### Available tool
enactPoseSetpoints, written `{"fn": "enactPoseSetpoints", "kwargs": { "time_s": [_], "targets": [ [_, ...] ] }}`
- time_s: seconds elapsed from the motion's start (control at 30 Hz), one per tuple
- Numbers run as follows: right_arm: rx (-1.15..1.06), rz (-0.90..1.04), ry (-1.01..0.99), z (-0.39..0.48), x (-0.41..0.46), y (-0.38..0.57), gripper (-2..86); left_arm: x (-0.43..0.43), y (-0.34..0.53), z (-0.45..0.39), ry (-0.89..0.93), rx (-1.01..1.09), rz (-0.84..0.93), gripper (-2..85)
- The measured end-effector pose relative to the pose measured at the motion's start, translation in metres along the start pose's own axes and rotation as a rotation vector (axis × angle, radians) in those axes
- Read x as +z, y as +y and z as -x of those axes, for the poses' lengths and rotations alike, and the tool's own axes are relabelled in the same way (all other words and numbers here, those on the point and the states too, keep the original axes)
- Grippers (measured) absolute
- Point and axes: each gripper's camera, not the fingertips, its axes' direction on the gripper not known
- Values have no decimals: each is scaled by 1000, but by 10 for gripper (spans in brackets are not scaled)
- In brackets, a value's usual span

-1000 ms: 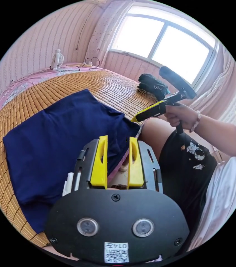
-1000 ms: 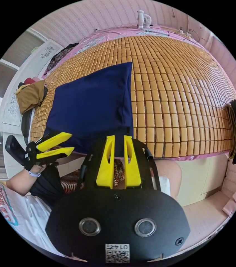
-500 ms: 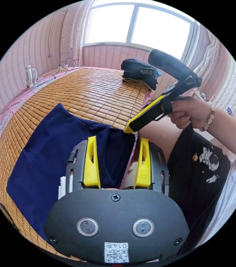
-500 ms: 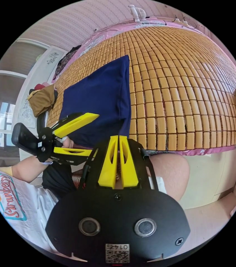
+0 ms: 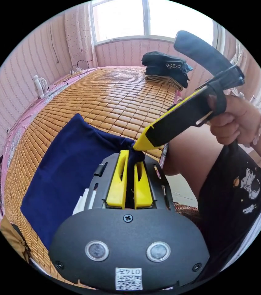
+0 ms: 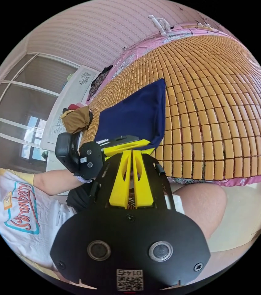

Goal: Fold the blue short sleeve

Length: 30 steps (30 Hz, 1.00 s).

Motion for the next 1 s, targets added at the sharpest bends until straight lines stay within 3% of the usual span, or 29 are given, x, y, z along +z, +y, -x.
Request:
{"fn": "enactPoseSetpoints", "kwargs": {
  "time_s": [0.1, 0.23, 0.33, 0.63, 1.0],
  "targets": [
    [31, -75, -79, -18, -12, 2, 19, -16, 19, -4, 50, 17, -20, 5],
    [154, -168, 55, -45, -18, 1, 95, -36, 47, -15, 97, 28, -13, 2],
    [251, -221, 11, -64, -11, -5, 113, -51, 64, -18, 127, 14, -14, 2],
    [331, -234, 56, -70, -10, -16, 2, -95, 87, 2, 135, 15, -77, 2],
    [288, -453, 114, -20, -116, 30, 3, -140, 81, 40, 302, -92, -330, 0]
  ]
}}
